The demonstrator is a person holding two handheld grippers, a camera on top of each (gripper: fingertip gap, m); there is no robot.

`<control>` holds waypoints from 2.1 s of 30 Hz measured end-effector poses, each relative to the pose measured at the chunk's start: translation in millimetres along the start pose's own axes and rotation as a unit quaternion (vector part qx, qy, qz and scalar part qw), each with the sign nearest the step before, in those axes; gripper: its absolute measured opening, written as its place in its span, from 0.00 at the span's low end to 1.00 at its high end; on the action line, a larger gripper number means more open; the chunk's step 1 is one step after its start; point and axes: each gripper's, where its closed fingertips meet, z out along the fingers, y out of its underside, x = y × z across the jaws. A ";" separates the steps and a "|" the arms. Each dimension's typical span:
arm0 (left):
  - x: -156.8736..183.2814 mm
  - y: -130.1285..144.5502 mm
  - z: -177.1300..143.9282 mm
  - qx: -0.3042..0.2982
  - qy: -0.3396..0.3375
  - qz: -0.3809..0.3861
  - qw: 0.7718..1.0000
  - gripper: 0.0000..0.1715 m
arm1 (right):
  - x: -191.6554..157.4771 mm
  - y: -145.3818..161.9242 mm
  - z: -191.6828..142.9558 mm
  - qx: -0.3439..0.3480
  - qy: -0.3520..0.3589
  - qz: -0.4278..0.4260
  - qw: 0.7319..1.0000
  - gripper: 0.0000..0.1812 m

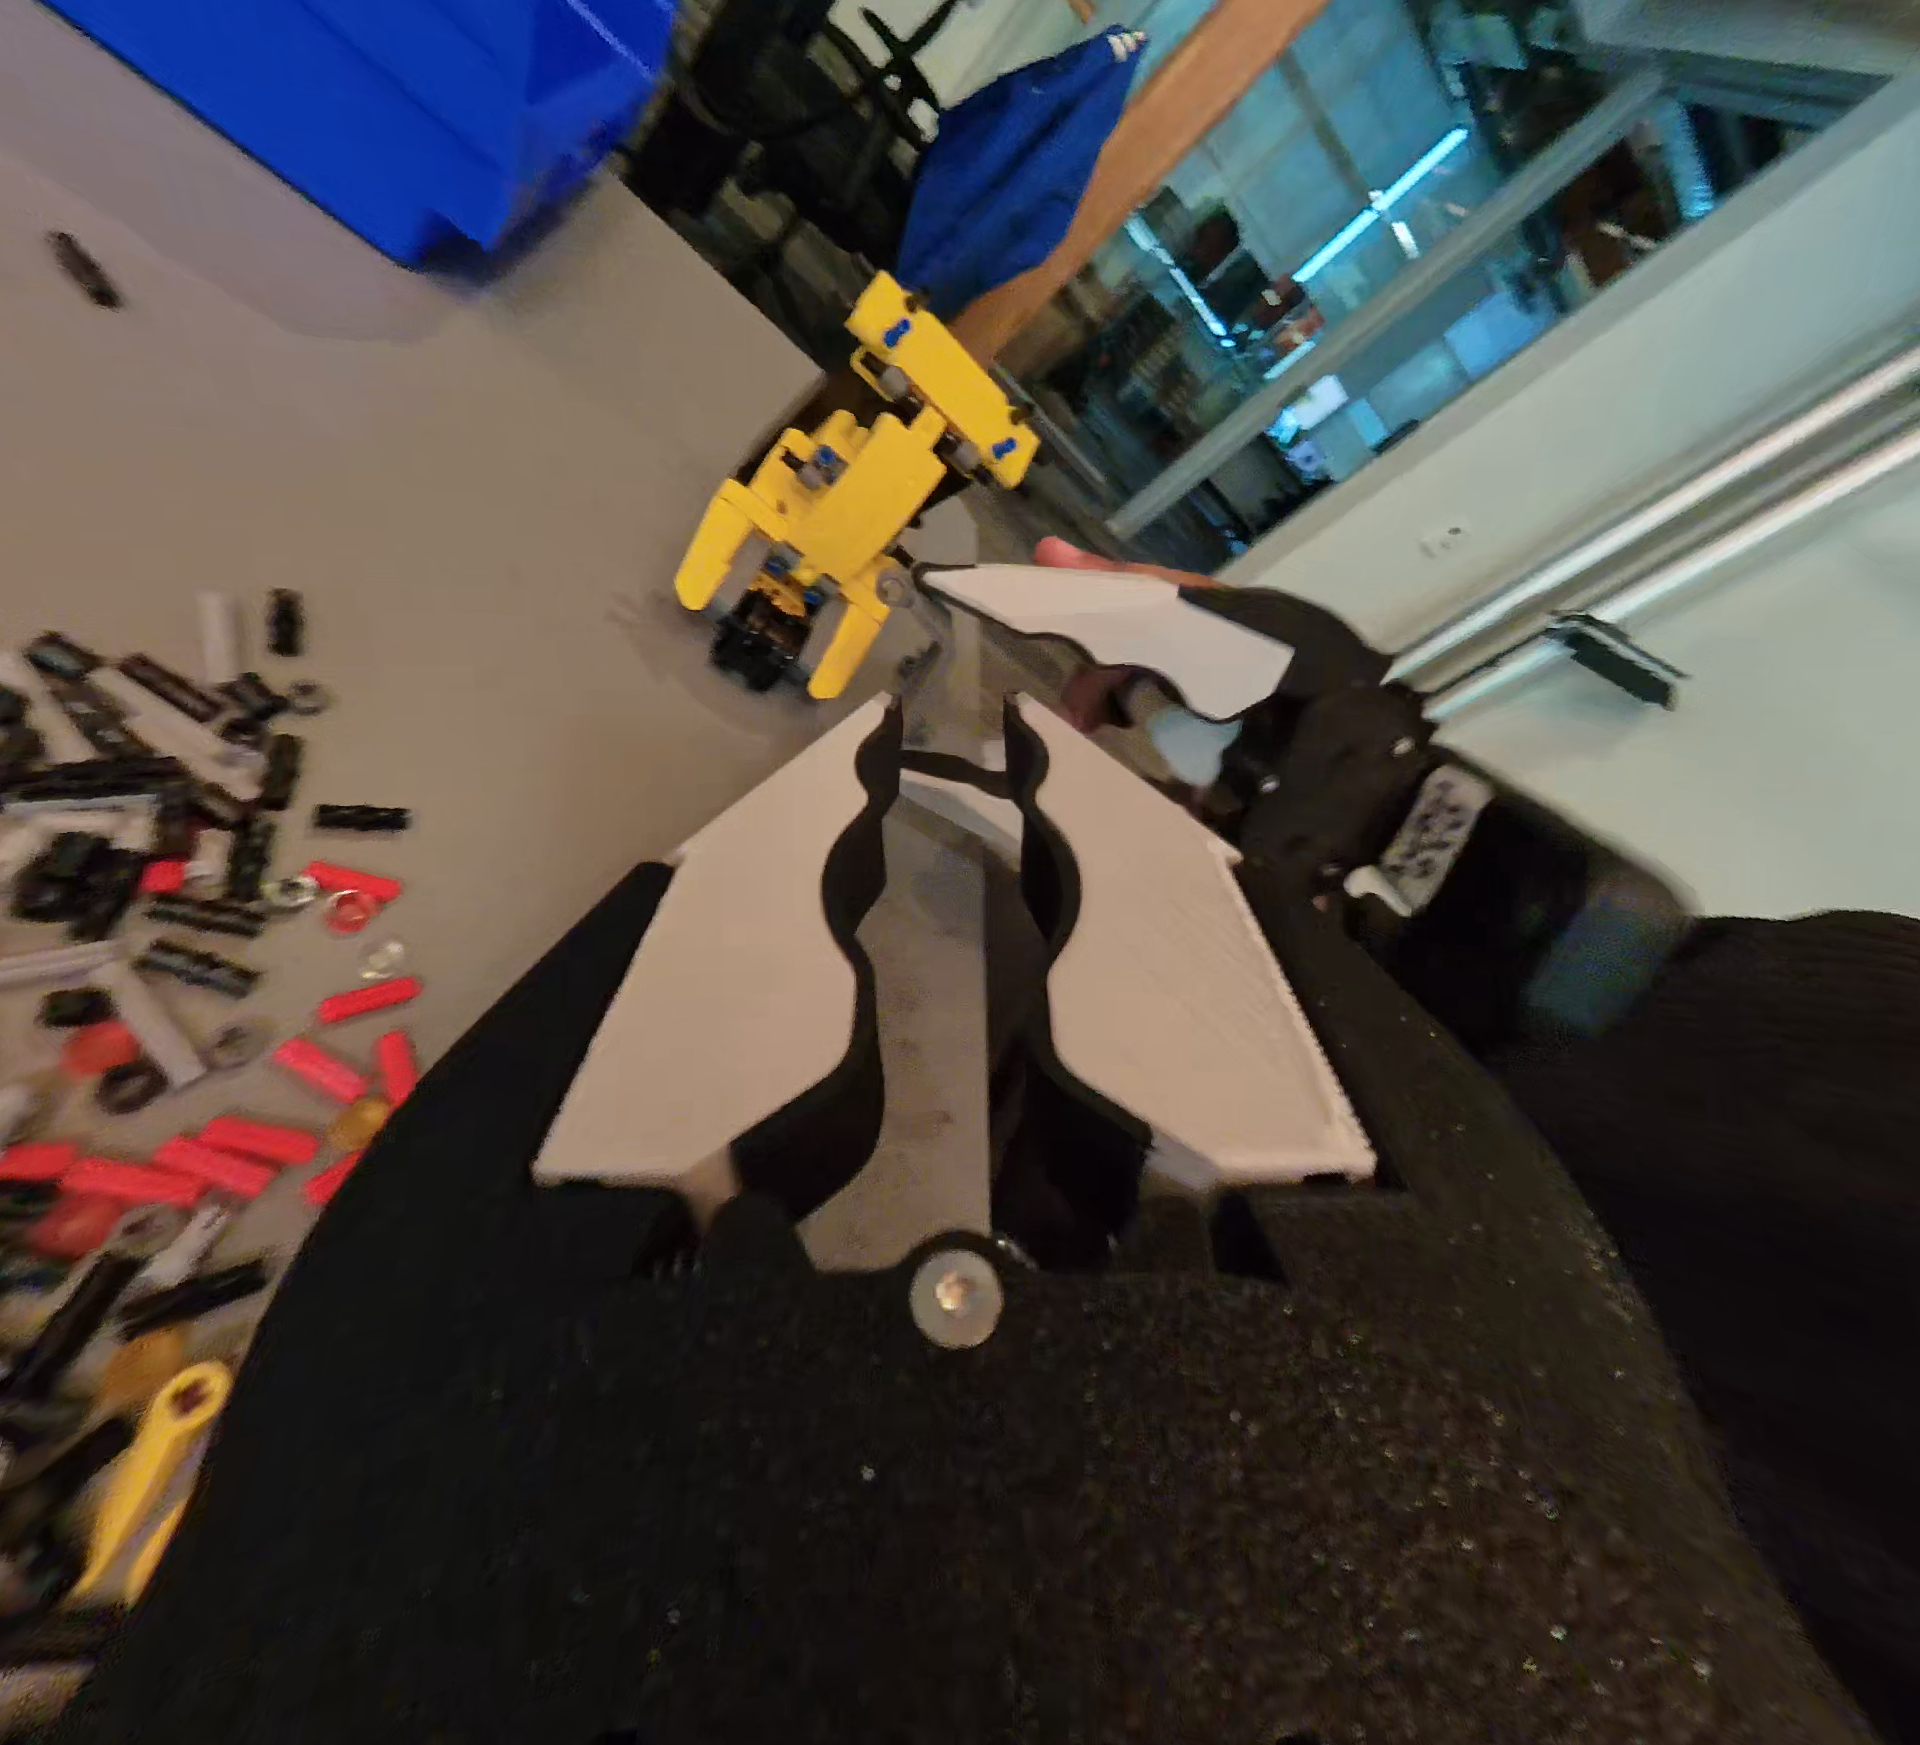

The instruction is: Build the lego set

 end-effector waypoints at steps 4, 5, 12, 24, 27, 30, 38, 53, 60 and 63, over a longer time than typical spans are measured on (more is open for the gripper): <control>-14.7 -17.7 -13.9 0.044 -0.072 0.025 0.996 0.11 | 18.3 -32.9 14.5 0.013 -0.061 0.141 0.988 0.24; -16.3 -22.8 -19.9 0.059 -0.082 0.027 0.995 0.11 | 21.6 -39.1 22.1 0.005 -0.077 0.186 0.979 0.24; -17.5 -37.5 -65.8 0.104 -0.119 0.035 0.987 0.11 | 13.2 34.7 84.5 -0.278 -0.087 0.314 0.903 0.24; 0.0 -39.3 -73.9 0.106 -0.084 0.049 0.990 0.11 | -9.5 73.6 95.1 -0.398 -0.122 0.346 0.841 0.25; 0.1 -40.8 -77.4 0.112 -0.088 0.049 0.989 0.11 | -12.0 74.2 96.6 -0.396 -0.127 0.347 0.841 0.25; -1.6 -43.5 -81.5 0.121 -0.095 0.050 0.987 0.11 | -13.1 74.8 95.2 -0.394 -0.132 0.339 0.844 0.24; -14.9 -42.2 -75.8 0.120 -0.100 0.035 0.987 0.11 | 27.5 24.7 73.9 -0.244 -0.114 0.377 0.886 0.24; -45.2 -11.2 2.1 0.039 -0.124 0.024 0.991 0.11 | 117.2 163.5 -41.4 -0.012 0.070 0.559 0.826 0.24; -48.3 5.7 57.9 0.025 -0.151 0.069 0.986 0.11 | 65.6 225.1 -15.1 -0.037 0.031 0.588 0.807 0.24; -54.1 12.5 69.6 0.019 -0.161 0.069 0.984 0.11 | 67.3 227.6 -10.1 -0.039 0.046 0.549 0.834 0.24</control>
